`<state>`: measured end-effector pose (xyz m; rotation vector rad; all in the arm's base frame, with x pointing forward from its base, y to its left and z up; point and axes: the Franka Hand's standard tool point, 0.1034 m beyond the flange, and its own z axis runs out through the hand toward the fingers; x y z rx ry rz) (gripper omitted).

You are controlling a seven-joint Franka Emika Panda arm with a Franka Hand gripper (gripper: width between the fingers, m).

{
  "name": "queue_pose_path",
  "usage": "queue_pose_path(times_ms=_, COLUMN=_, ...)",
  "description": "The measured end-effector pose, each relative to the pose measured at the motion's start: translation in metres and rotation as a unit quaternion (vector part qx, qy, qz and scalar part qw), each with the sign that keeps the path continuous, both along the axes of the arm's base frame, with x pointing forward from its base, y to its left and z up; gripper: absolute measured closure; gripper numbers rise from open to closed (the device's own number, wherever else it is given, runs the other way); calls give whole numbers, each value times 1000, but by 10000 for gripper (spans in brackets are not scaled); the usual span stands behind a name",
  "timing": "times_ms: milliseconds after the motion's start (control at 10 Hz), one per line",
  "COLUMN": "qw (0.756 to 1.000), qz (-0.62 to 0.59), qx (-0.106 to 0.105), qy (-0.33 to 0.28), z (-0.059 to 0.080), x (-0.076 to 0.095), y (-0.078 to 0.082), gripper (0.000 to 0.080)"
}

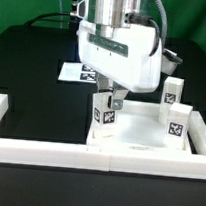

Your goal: Assemble square table

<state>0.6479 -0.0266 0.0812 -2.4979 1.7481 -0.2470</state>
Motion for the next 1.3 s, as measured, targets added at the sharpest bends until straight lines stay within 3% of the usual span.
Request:
queue_pose_path(times_ms=300, qw=997, qz=-75, qx=14, qy=-2, z=0, x=0, y=4, gripper=505)
queue_pose_path(times_ms=400, qw=997, qz=-81, qx=15, qy=-2, z=0, x=0, y=4, gripper=411)
queue_pose_path(times_ms=500, qw=997, qz=-76, qx=14, qy=-2, z=0, x=0, y=4, gripper=411)
queue_pose_path(times_ms=700, qw=999, qz=-40, qx=8, qy=-1, z=0, x=0, y=4, gripper=176)
queue_pose_path(times_ms=900, qw=1000, qz=27, qx=-7, qy=-1, z=-1, x=0, y=5, gripper=158)
queue_pose_path(times_ms=1100, qw=986, qz=162, qx=-35, qy=2, z=0, x=1, y=4, gripper=151)
queue_pose_path(times_ms=1300, qw=973, qz=226, qx=-48, qy=3, z=1, x=1, y=4, gripper=150)
